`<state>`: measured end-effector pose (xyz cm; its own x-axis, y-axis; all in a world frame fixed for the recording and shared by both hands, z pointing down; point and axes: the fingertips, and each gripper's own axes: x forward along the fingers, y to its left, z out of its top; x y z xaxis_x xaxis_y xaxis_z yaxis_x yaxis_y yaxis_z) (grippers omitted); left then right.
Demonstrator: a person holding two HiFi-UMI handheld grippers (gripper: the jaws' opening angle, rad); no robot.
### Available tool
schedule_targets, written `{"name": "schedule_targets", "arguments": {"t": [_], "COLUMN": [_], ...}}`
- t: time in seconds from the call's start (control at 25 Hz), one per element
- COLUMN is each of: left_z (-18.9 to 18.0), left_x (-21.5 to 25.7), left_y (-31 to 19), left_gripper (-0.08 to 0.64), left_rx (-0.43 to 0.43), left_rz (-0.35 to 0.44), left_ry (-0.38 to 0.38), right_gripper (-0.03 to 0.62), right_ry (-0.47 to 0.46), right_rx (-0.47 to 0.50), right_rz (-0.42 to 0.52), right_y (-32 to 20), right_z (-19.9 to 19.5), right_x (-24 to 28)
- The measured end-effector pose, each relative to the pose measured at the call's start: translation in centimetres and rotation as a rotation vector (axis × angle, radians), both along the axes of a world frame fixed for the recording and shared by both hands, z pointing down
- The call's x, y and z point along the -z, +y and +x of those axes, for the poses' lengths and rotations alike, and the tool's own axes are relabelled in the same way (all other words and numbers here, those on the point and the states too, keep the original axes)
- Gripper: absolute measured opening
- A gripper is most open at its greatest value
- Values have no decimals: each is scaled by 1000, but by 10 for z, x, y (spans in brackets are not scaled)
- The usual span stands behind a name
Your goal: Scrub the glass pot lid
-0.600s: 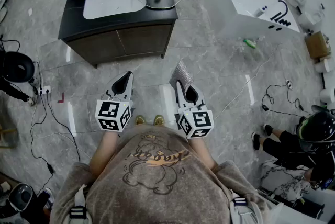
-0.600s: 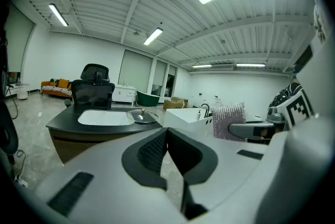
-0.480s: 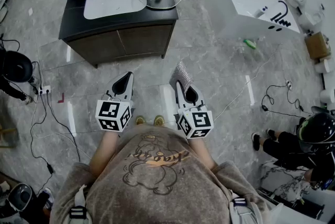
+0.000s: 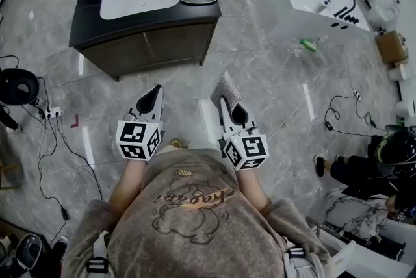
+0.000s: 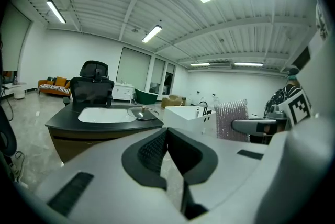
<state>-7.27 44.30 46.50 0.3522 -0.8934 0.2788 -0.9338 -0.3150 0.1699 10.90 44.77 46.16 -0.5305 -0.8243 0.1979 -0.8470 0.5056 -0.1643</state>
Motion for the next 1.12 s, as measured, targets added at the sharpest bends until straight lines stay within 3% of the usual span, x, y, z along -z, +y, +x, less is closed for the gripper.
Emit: {"name": "schedule_targets", "arguments": {"t": [0.28,0.56,0.84,1.12], "left_z": [-8,-13,-18,-16], "left_x": [-11,-17,-22,-19], "left_y": [-14,-60,-141,-253], "left_gripper": [18,18,18,18], "left_rx": [-45,-55,-43,-17], "left_rz": [-4,10,15,15], "left_ry": [4,7,11,8], "right_gripper": [81,81,81,81], "right_ry": [-1,7,-4,-2], "right_rx": [-36,-60,-58,-29], "right_rz": [-3,22,24,0], "right_y": [-5,-54,-142,-257], "right_z": [-9,-12,-12,-8], "right_x": [-8,-12,-20,-22]}}
